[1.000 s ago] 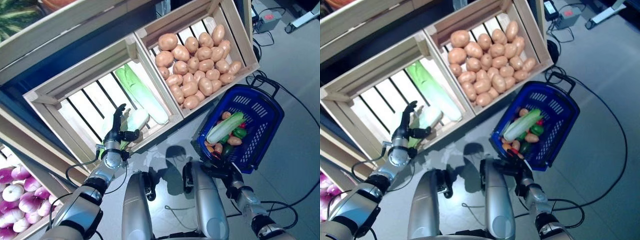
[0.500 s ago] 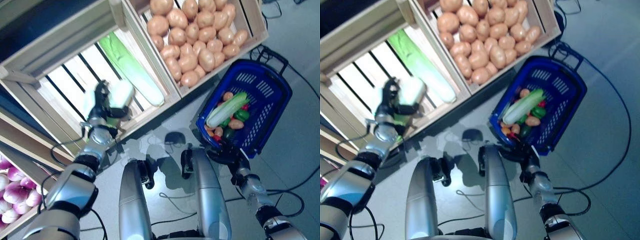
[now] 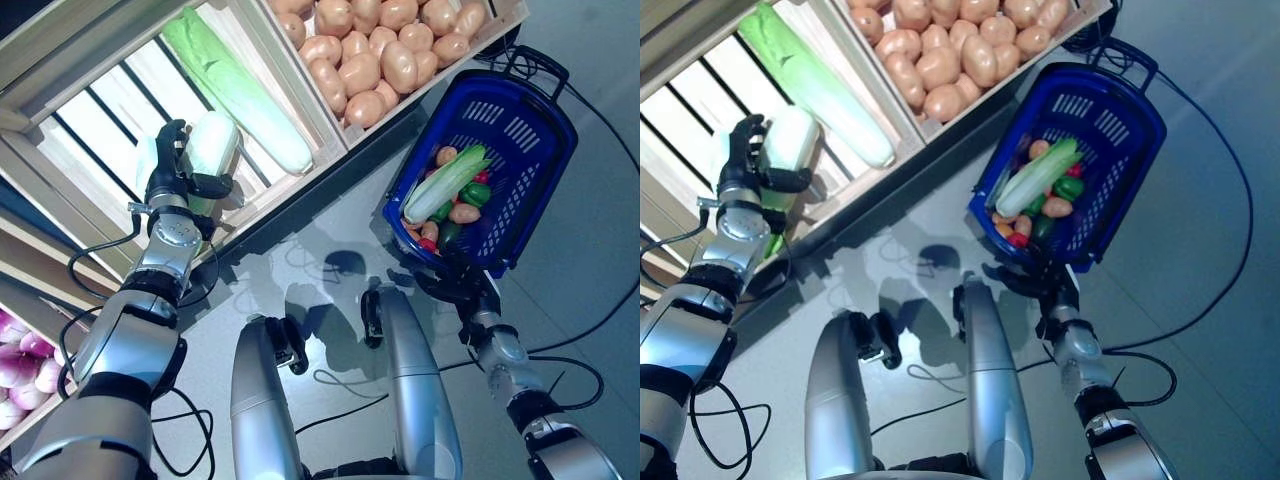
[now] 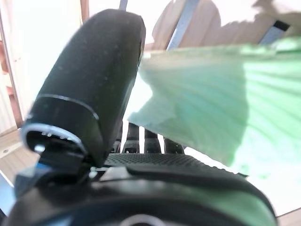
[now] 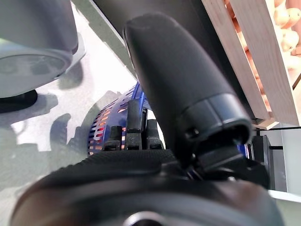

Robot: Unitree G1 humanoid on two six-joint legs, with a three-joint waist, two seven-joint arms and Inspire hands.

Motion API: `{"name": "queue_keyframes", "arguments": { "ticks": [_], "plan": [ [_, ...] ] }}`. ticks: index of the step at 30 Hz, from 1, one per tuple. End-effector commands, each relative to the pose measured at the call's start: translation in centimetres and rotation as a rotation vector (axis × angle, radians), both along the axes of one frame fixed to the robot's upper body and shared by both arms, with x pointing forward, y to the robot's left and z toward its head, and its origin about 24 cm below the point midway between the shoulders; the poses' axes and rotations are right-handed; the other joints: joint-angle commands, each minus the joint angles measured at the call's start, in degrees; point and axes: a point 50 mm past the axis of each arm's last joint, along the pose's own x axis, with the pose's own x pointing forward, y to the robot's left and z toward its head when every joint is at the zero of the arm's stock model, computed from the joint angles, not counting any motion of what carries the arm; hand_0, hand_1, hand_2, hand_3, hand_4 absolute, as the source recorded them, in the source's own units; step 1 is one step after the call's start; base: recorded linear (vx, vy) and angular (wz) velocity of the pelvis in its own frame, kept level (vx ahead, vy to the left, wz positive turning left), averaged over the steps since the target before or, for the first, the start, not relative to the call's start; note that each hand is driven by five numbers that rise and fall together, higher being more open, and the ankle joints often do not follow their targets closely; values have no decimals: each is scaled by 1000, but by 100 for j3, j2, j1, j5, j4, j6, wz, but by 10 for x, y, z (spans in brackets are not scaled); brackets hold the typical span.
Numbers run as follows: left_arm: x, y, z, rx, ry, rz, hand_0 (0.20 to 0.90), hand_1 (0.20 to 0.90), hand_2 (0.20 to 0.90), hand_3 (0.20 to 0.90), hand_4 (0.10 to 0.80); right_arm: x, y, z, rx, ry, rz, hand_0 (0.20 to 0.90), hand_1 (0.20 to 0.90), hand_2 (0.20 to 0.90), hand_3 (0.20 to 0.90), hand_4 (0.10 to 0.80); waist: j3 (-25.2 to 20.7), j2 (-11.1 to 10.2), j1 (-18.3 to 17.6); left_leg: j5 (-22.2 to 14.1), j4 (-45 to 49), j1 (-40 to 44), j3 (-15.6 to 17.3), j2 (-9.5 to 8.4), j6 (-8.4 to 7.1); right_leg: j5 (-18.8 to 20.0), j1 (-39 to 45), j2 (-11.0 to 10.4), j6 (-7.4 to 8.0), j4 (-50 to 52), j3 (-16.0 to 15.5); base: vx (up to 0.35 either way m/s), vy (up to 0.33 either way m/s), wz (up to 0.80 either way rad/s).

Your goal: Put vegetables into the basket

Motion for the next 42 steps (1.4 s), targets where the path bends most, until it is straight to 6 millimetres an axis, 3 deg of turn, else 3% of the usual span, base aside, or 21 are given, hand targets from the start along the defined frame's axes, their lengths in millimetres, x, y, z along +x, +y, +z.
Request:
{"name": "queue_keyframes", "arguments": {
  "ticks": [1, 13, 20, 22, 27, 31, 37, 41, 42],
  "plan": [
    [-19, 24, -41, 5, 191, 87, 300, 300, 300, 300, 400, -2, -11, 15, 8, -108, -62, 900, 900, 900, 900, 800, -103, -139, -76, 399, -233, 478, -9, 36, -61, 1061, 825, -128, 138, -1308, -36, 0, 0, 0],
    [-31, 27, -64, -85, 227, 52, 300, 300, 300, 300, 400, -9, -18, 8, 45, -89, -82, 900, 900, 900, 900, 800, -616, -57, -27, 863, -1528, 1873, 216, -21, -180, 1093, 2027, -227, 118, -2196, -108, 47, 19, -5],
    [-53, 31, -96, -167, 244, 32, 300, 300, 300, 300, 400, -33, -15, -18, 134, -12, -71, 900, 900, 900, 900, 800, -1223, 0, 119, 1055, -2625, 2985, 263, -174, -121, 1159, 3136, -264, 170, -3028, -125, 139, -7, 3],
    [-58, 29, -104, -198, 244, 26, 300, 300, 300, 300, 400, -40, -10, -24, 155, 5, -66, 900, 900, 900, 900, 800, -1407, -4, 150, 1284, -3053, 3231, 307, -258, -65, 1364, 3414, -258, 149, -3438, -132, 144, -28, 2],
    [-73, 14, -122, -196, 217, -66, 300, 300, 300, 300, 400, -62, 5, -39, 155, 58, -18, 900, 900, 900, 900, 800, -1989, 47, 251, 1677, -4583, 4368, 339, -579, -141, 1719, 4657, -225, 244, -4974, -306, 223, -25, 7],
    [-74, 4, -113, -220, 139, -149, 300, 300, 300, 300, 400, -68, 7, -39, 136, 77, -30, 900, 900, 900, 900, 800, -2274, 117, 332, 2063, -5696, 5005, 287, -746, -205, 2078, 5433, -128, 343, -6136, -376, 136, -17, 11],
    [-83, -18, -115, -392, 28, -245, 300, 300, 300, 300, 400, -68, 13, -28, 44, 33, -66, 900, 900, 900, 900, 800, -2481, 233, 426, 2445, -6889, 5582, 164, -871, -206, 2573, 5991, -35, 504, -7159, -376, 49, -1, 7],
    [-89, -33, -116, -610, -49, -315, 300, 300, 300, 300, 400, -65, 27, -23, 51, 40, 26, 900, 900, 900, 900, 800, -2574, 272, 518, 2600, -7414, 5807, 60, -931, -177, 2710, 6140, 24, 545, -7472, -417, 13, -9, 4],
    [-90, -41, -113, -677, -79, -357, 300, 300, 300, 300, 400, -64, 37, -23, 90, 64, 120, 900, 900, 900, 900, 800, -2605, 249, 551, 2605, -7467, 5838, 29, -934, -162, 2701, 6144, 43, 546, -7472, -419, 7, -67, 6]
  ]
}}
